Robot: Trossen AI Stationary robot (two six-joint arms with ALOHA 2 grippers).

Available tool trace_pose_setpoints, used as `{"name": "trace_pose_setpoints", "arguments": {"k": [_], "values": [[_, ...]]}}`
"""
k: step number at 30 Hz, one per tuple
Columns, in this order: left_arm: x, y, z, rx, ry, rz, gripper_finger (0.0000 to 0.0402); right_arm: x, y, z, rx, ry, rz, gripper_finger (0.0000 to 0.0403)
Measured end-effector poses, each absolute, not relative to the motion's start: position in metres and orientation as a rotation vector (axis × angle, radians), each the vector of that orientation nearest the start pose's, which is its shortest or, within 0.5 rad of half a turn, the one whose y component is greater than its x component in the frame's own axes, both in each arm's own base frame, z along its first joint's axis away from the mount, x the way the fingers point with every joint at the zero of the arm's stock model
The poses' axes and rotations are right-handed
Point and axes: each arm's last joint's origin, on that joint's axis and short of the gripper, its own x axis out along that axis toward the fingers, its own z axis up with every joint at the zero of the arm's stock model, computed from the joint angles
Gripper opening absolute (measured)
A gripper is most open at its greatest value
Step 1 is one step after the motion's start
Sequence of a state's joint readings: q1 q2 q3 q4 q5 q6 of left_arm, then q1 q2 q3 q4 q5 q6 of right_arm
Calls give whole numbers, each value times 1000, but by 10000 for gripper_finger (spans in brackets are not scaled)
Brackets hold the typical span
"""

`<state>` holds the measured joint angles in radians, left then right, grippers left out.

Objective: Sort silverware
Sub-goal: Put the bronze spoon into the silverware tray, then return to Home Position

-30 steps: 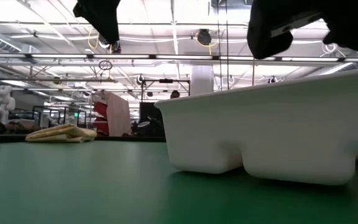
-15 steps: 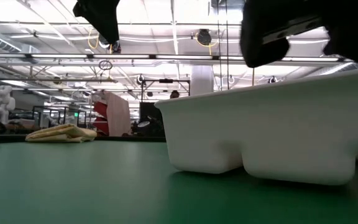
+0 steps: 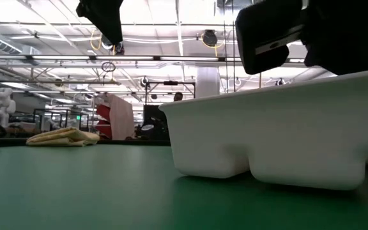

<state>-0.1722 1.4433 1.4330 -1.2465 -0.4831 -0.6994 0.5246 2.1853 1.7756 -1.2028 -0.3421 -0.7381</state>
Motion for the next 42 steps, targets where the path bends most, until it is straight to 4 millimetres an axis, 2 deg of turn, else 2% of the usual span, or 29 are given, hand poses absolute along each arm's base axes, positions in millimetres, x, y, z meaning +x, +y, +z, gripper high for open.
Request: {"name": "trace_pose_setpoints", "arguments": {"k": [11,16,20,25,28,30,34,38,42], "values": [[259,-31,334,-200,1025,656,115,357,203,183,-545,1481,1116,141],[260,-31,335,-198,1007,666,116,352,193,194,-454,1555,1079,141],[264,-31,344,-213,927,672,116,349,176,228,-272,1509,1055,141],[271,-33,374,-163,770,568,116,330,141,301,-142,1345,932,141],[272,-35,402,-143,628,543,116,303,114,356,-95,1162,863,141],[268,-34,421,-145,550,544,116,277,95,393,-66,1024,811,141],[261,-31,454,-112,401,585,116,211,59,452,-48,763,630,141],[244,-28,487,-101,264,538,116,129,32,488,-65,550,418,141],[217,-30,513,-46,155,362,116,45,12,500,15,380,297,141]]}}
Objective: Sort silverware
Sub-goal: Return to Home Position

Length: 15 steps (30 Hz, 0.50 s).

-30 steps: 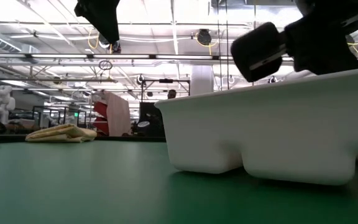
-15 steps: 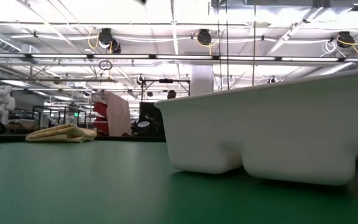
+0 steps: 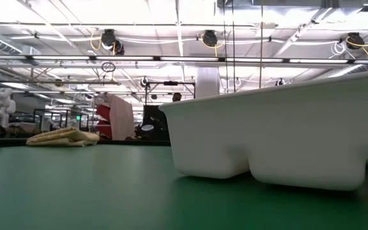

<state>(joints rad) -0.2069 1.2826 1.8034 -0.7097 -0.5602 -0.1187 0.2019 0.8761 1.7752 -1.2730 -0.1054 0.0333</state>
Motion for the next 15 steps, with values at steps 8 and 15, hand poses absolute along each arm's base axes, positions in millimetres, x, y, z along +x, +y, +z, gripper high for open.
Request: {"name": "trace_pose_setpoints", "arguments": {"k": [8,15], "values": [[138,-19,522,-70,77,269,115,-89,-10,476,69,23,469,141],[84,-10,487,-183,-88,198,115,-103,-10,419,97,-101,499,141]]}}
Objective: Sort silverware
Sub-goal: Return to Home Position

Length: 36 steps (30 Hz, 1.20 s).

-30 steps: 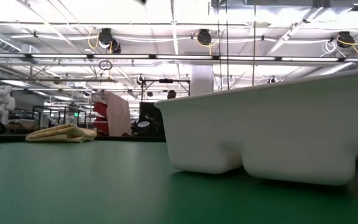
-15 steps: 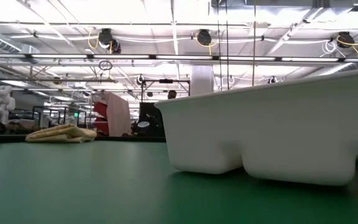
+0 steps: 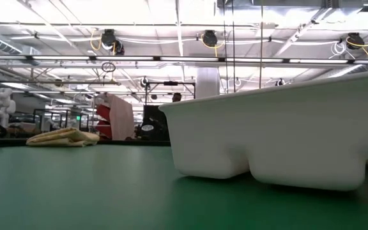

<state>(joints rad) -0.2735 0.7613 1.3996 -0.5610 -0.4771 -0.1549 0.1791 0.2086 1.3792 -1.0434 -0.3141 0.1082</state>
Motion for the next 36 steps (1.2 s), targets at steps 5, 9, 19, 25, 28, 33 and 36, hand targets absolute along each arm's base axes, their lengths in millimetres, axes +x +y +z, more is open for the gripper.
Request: {"name": "trace_pose_setpoints", "arguments": {"k": [5,9,19,25,28,33,36], "values": [[58,-5,437,-223,-205,99,115,-73,-2,386,45,-263,575,141],[50,-6,387,-214,-293,-15,115,-36,7,361,-3,-381,661,141],[55,-11,281,-278,-449,-139,115,48,22,300,-40,-487,645,141],[73,-17,244,-330,-407,-179,115,71,26,251,-36,-520,648,141],[80,-20,226,-346,-366,-207,115,78,27,229,-34,-518,649,141],[88,-22,199,-384,-312,-214,115,84,29,210,-35,-454,647,141],[91,-22,191,-395,-237,-183,115,87,29,203,-51,-386,648,141]]}}
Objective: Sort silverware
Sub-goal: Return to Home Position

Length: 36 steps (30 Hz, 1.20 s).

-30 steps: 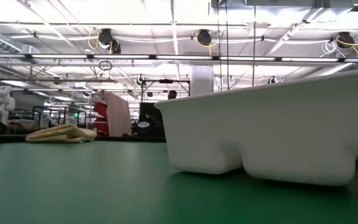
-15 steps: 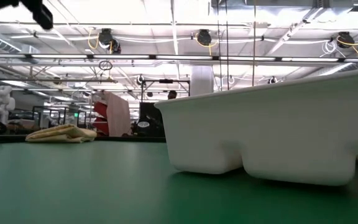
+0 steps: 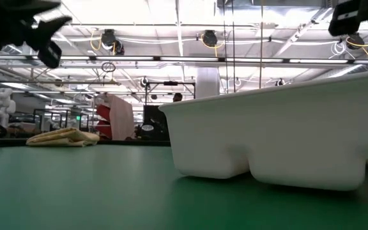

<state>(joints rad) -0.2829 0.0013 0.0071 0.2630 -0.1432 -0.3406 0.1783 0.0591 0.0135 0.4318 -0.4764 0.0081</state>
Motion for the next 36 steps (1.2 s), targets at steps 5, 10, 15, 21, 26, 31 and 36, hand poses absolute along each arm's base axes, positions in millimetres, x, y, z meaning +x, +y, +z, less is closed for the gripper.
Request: {"name": "trace_pose_setpoints", "arguments": {"k": [5,10,15,21,26,31,36], "values": [[93,-22,183,-372,-158,-154,115,90,30,193,-62,-279,645,141],[93,-22,182,-339,-152,-147,115,91,30,189,-87,-246,642,141],[93,-21,182,-286,-161,-104,115,92,30,186,-84,-218,643,141],[95,-16,176,-284,-113,-13,115,92,30,187,-72,-217,644,141],[95,-13,174,-273,-97,12,115,92,30,186,-39,-202,649,141],[96,-14,170,-217,-46,-55,115,92,30,183,-34,-167,653,141],[96,-13,170,-207,-47,-46,115,92,30,183,-42,-167,650,141]]}}
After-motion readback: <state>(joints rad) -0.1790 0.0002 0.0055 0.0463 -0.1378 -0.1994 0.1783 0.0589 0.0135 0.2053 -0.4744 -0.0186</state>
